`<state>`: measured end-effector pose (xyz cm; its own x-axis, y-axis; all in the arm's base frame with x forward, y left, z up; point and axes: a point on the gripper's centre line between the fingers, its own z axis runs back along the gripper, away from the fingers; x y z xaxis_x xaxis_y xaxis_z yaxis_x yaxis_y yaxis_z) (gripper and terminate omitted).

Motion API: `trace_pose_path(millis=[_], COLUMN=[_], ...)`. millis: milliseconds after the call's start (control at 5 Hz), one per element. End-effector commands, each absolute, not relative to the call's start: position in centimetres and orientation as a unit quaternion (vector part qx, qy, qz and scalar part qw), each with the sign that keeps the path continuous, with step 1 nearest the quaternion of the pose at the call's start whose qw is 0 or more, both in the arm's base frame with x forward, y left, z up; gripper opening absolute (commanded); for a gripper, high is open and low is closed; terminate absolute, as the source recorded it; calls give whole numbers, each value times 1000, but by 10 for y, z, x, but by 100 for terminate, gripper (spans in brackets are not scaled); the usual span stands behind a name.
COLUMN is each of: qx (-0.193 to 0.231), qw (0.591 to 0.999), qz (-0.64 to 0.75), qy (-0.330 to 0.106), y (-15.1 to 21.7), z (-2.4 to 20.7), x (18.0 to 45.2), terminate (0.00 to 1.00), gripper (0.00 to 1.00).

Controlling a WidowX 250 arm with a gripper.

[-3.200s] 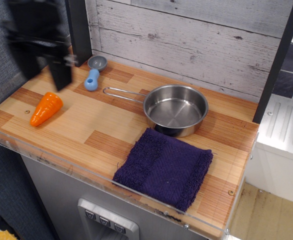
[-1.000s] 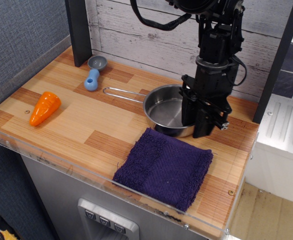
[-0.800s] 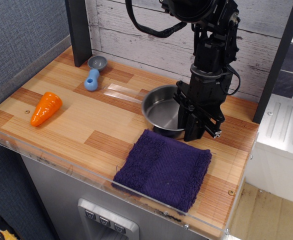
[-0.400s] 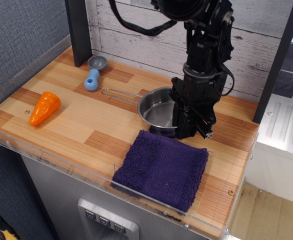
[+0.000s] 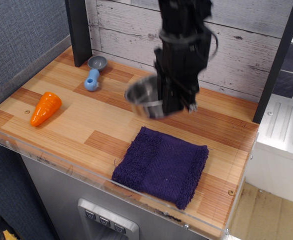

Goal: Put the silver pot on the purple cloth.

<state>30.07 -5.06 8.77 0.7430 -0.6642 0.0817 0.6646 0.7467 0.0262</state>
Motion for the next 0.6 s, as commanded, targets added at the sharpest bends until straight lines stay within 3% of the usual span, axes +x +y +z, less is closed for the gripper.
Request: trace_pose_path(millis=[0,200,400], qx=[-38,-45,-49], qw=[888,872,867], qz=[-449,-484,-495], qy=[-95,-67,-44], y=[-51,-58,-59], z=[128,112,94], x=[245,218,208], terminate=[0,0,0], gripper=[0,0,0])
